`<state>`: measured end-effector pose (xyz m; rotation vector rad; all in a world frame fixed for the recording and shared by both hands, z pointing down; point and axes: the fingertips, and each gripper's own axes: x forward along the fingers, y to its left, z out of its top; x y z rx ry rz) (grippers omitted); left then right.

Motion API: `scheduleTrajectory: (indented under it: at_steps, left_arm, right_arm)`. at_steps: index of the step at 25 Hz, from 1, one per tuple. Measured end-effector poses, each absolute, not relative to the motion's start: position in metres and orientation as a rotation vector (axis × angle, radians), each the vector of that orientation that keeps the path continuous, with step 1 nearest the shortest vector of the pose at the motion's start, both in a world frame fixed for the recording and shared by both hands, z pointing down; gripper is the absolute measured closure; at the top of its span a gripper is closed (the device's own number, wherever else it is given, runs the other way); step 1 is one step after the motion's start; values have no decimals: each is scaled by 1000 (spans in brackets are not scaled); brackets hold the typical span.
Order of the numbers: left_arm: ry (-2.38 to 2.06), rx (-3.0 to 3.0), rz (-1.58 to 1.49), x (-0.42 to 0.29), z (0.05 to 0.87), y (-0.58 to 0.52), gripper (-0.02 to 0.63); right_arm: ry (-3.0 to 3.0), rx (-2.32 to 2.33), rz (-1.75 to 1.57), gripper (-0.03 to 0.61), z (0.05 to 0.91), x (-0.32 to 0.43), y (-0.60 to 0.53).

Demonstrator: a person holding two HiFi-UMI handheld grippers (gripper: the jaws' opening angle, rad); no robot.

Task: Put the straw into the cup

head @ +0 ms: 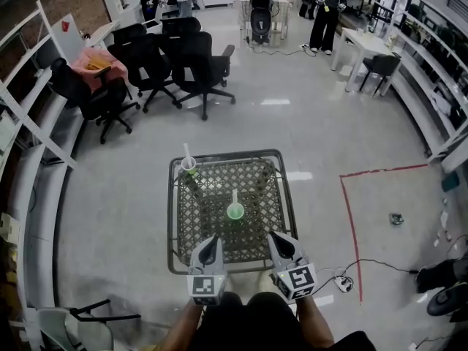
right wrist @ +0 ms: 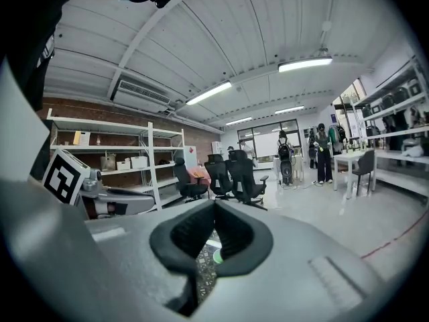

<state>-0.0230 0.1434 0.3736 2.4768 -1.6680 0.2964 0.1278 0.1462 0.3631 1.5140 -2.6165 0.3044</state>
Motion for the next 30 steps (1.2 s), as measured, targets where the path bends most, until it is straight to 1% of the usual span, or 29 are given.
scheduleTrajectory:
  at_steps: [30]
  left_arm:
    - [-1639,2473,355,-32,387,144,609]
  right_arm:
    - [-2617,1499,329,575,370,116,147]
